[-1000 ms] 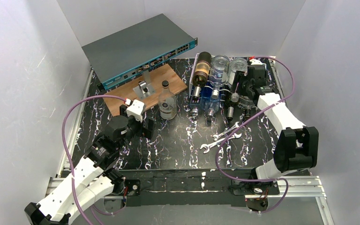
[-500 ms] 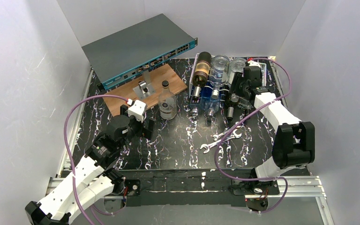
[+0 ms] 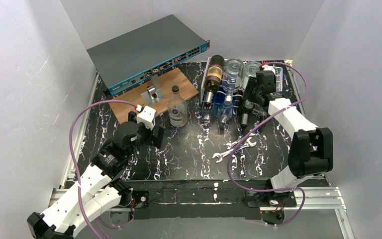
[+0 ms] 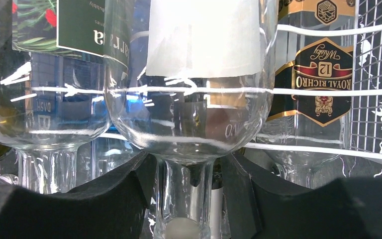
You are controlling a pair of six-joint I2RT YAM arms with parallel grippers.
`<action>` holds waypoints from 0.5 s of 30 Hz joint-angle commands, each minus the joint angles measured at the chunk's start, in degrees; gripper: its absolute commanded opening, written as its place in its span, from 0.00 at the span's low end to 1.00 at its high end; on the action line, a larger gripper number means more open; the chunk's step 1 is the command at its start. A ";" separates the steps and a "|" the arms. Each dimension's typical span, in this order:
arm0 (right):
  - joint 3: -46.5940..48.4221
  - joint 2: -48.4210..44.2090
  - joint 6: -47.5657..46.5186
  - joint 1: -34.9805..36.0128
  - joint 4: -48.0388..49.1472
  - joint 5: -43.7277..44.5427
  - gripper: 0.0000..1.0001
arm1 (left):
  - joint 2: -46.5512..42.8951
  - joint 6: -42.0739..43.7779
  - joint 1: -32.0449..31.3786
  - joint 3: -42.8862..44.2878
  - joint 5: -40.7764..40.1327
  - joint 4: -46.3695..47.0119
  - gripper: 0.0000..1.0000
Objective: Take the wine bottle off the wine rack
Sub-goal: Pick up the wine bottle from the wine rack.
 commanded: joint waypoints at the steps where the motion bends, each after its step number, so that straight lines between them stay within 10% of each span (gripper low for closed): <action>1: -1.02 0.53 0.83 0.07 3.35 1.59 0.58 | 0.02 0.81 0.33 0.30 -1.14 -0.37 0.98; 9: -1.03 0.56 0.86 0.16 3.18 1.68 0.48 | -0.07 0.90 0.33 0.25 -1.32 -0.46 0.98; 15: -1.59 -0.96 0.33 -0.21 3.57 0.94 0.12 | -0.16 0.98 0.33 0.32 -1.40 -0.44 0.98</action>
